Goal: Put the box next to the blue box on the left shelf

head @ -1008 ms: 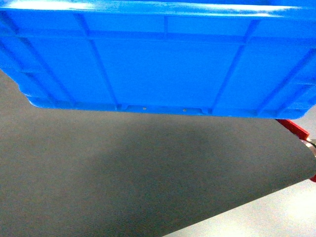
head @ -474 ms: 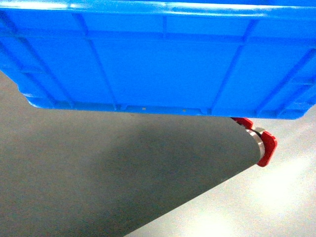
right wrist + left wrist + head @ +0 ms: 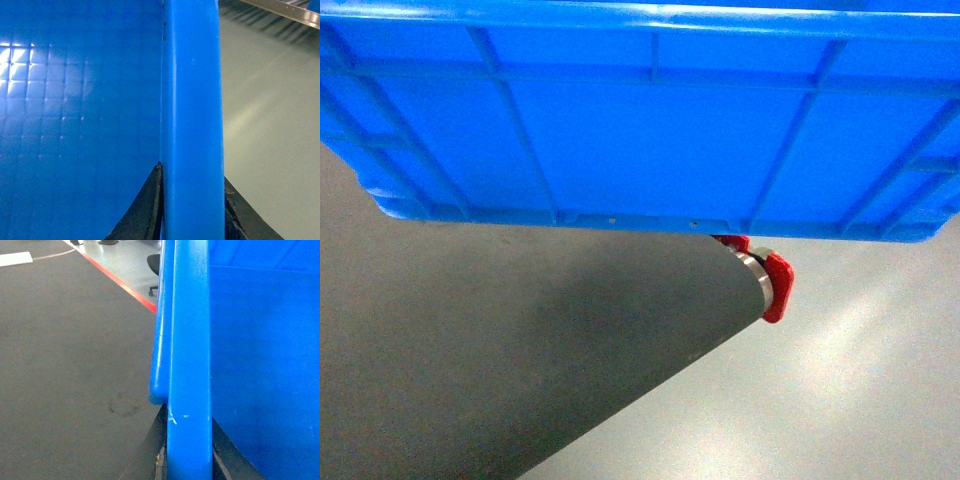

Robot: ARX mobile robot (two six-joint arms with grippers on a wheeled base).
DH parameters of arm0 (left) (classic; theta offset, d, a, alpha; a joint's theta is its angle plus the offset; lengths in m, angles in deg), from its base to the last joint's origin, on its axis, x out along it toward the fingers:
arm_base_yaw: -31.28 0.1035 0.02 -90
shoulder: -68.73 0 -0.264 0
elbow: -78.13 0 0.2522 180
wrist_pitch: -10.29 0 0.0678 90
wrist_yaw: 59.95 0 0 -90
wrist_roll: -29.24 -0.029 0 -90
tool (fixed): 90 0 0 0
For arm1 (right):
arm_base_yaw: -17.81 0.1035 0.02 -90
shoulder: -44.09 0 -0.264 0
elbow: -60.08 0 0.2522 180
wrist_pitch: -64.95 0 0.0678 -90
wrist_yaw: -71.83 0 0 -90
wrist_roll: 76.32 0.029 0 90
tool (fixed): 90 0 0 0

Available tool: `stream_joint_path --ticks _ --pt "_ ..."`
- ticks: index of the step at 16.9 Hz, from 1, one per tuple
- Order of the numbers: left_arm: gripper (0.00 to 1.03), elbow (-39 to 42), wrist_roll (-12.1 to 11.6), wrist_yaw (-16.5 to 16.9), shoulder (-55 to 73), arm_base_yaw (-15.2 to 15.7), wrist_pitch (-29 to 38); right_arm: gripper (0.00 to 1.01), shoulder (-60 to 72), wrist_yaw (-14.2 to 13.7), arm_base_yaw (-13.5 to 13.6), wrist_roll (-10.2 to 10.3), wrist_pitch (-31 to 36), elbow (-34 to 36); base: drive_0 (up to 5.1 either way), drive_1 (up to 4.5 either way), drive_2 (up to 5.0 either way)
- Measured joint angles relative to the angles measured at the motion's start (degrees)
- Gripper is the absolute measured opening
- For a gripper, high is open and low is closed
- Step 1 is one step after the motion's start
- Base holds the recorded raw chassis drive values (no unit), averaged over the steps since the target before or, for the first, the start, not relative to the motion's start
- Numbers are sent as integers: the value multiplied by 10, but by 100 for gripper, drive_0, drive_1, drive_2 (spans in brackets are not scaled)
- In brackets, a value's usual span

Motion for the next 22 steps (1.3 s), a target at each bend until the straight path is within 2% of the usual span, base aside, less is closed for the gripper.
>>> stream_joint_path --ticks 22 --pt "8 0 0 0 0 0 0 20 0 0 0 0 0 0 -161 -161 -161"
